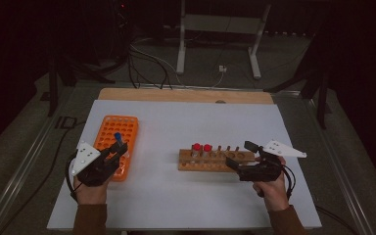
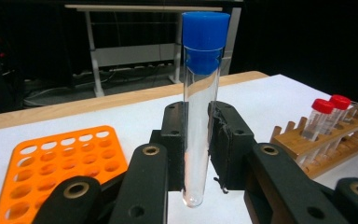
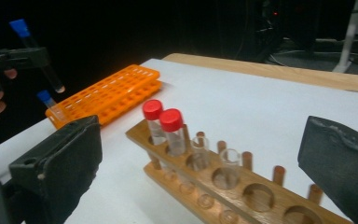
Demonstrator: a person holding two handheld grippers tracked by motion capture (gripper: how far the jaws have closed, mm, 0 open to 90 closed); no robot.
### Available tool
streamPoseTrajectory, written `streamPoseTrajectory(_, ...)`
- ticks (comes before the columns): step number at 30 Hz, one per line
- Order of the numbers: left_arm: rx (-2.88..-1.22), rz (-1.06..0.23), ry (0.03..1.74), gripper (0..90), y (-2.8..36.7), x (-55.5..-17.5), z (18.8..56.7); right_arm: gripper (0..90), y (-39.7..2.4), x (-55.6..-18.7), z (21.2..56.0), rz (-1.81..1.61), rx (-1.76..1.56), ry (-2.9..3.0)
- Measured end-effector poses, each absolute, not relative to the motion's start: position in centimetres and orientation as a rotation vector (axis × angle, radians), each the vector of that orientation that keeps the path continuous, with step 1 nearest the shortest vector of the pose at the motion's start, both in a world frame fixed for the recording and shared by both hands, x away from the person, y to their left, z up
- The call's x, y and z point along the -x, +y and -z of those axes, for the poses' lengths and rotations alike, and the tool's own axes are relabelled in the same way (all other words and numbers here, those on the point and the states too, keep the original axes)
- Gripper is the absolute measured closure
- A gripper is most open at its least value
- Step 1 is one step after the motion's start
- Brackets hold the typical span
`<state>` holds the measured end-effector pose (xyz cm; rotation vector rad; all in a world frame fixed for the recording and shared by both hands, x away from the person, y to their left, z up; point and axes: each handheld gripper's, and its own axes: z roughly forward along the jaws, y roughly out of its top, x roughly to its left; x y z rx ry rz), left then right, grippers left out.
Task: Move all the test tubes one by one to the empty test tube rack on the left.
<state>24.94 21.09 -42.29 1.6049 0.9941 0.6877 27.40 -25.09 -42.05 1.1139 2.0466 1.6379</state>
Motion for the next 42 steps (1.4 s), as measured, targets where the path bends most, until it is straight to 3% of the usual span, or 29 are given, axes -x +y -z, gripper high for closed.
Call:
streamPoseTrajectory(22, -1.607, -0.729, 1.130, 76.5, 24.6, -24.3, 44.5, 0.0, -27.0, -27.9, 42.5, -1.550, -1.164, 1.978)
streamPoseTrajectory(42, -1.735, -0.655, 1.188, 76.6, 24.8, -24.2, 47.7, 0.0, -27.5, -28.0, 42.8, -1.559, -1.188, 1.970)
